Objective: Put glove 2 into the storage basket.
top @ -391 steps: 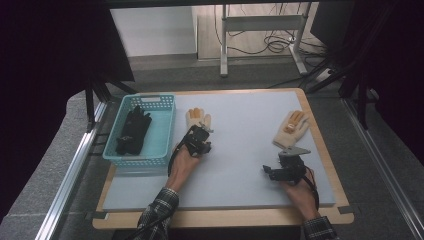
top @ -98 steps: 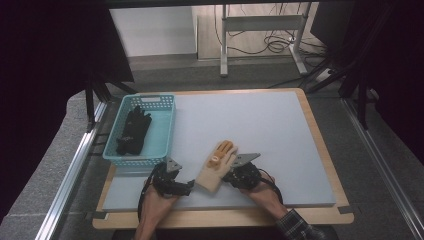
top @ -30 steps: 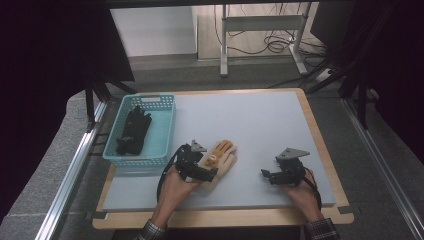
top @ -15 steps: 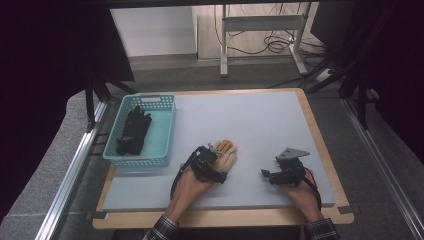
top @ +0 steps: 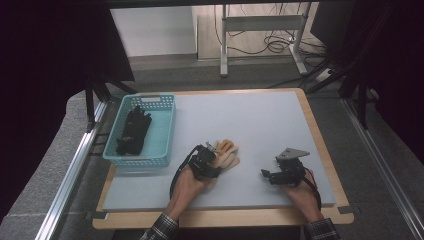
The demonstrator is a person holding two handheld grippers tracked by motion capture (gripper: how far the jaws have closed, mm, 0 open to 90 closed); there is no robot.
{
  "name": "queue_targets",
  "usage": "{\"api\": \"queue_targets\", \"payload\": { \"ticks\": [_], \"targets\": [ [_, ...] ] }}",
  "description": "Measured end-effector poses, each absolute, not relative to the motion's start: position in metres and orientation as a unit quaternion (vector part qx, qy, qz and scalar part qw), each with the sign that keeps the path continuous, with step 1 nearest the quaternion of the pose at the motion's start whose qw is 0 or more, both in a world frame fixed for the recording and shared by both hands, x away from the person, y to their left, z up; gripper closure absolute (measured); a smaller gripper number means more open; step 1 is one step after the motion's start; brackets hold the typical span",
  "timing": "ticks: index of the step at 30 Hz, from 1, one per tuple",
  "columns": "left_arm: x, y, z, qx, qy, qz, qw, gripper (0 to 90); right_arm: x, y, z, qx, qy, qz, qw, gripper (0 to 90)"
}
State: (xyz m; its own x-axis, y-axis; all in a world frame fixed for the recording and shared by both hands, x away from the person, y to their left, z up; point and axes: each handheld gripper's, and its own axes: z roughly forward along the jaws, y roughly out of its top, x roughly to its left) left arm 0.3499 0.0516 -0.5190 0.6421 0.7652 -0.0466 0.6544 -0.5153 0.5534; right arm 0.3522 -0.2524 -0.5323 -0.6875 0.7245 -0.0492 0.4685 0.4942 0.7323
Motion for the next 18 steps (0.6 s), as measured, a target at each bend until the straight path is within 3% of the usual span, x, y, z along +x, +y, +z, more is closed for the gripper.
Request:
{"api": "queue_targets", "payload": {
  "ticks": [8, 18],
  "targets": [
    [0.36, 0.061, -0.51, 0.857, 0.421, 0.097, 0.28, 54.6, 0.352, -0.252, -0.532, 0.353, 0.846, 0.359, 0.178, 19.7],
    [0.373, 0.087, -0.473, 0.839, 0.438, 0.119, 0.3, 54.1, 0.352, -0.253, -0.532, 0.352, 0.846, 0.359, 0.179, 19.7]
  ]
}}
